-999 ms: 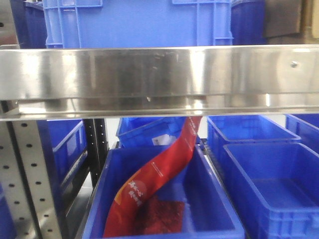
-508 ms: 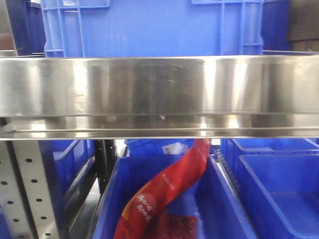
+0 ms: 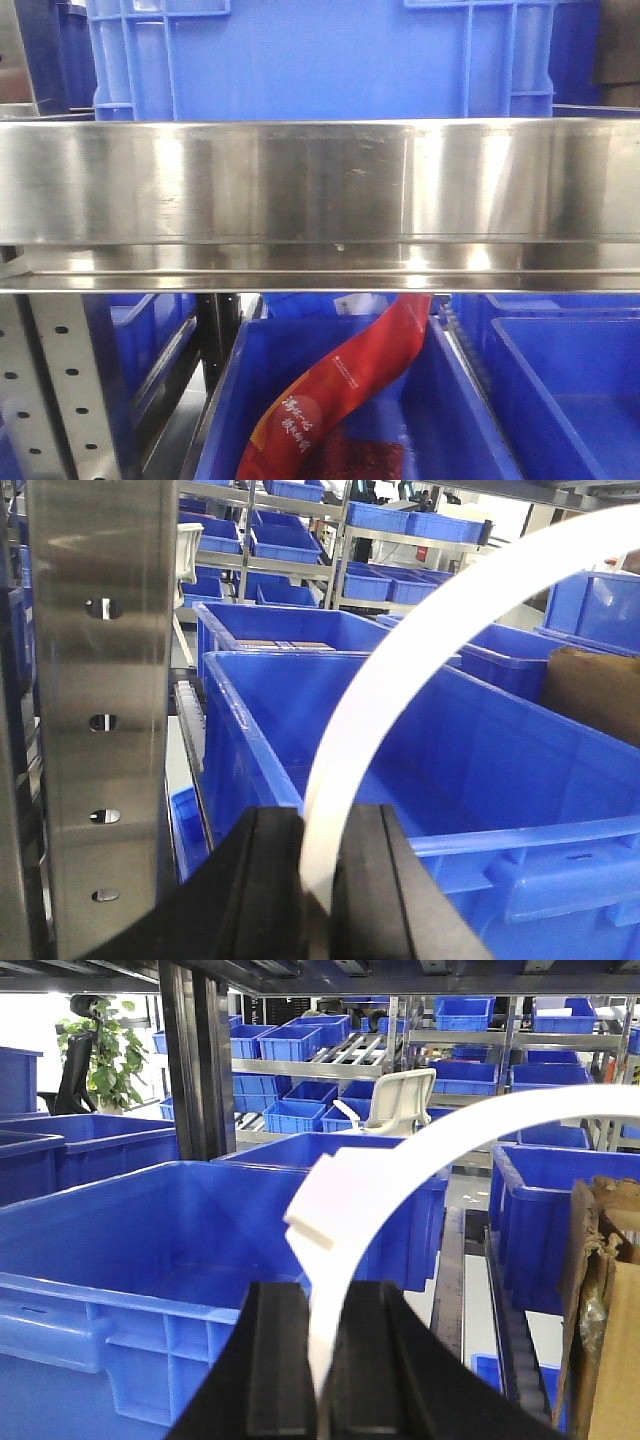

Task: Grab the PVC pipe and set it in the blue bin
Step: 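Align the held pipe above a blue bin on the shelf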

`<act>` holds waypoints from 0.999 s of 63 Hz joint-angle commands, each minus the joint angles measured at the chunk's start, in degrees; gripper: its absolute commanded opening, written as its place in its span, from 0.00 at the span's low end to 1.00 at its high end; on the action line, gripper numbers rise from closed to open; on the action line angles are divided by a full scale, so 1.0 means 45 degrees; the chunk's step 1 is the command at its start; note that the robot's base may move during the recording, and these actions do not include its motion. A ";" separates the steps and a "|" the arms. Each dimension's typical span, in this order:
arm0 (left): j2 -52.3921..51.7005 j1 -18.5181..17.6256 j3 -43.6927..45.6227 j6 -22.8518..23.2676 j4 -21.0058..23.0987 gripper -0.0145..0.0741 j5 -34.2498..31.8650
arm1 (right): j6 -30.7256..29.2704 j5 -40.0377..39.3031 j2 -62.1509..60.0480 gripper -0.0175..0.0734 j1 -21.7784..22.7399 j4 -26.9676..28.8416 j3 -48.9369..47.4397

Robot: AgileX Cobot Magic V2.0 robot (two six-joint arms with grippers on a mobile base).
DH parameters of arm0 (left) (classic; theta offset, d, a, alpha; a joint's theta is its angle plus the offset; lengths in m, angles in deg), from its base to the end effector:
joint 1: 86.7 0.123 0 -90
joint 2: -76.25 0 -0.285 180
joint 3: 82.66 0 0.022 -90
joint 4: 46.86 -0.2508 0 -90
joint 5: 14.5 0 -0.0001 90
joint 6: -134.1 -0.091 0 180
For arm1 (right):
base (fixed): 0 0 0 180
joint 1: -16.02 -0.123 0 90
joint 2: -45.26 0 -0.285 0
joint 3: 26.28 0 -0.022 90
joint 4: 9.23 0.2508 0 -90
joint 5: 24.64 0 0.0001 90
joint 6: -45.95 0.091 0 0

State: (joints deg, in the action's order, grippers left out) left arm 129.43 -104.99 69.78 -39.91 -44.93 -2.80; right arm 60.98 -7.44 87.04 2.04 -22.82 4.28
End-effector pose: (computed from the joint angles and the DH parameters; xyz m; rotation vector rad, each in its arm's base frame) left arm 0.1556 -0.0521 0.4093 0.1527 1.6178 -0.3580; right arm 0.1088 0.0205 0.4113 -0.1073 1.5536 0.1666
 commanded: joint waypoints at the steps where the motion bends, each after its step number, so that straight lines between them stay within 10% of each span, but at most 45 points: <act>1: -0.0090 -0.0055 0.0032 0.0008 0.0007 0.04 -0.0251 | -0.0045 -0.0305 -0.0081 0.01 -0.0012 -0.0133 0.0030; 46: 0.0006 -0.0055 0.0129 0.0008 0.0119 0.04 -0.0136 | -0.0045 -0.0338 -0.0081 0.01 -0.0012 0.0473 0.0030; 63: 0.1541 -0.0657 0.3084 0.0008 -0.0169 0.04 0.1831 | -0.0144 -0.0993 0.1761 0.01 -0.1066 0.0525 -0.1093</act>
State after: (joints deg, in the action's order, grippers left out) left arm 133.73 -106.33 79.19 -39.91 -44.94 4.05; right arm 60.88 -8.98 91.56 -1.07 -20.54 1.35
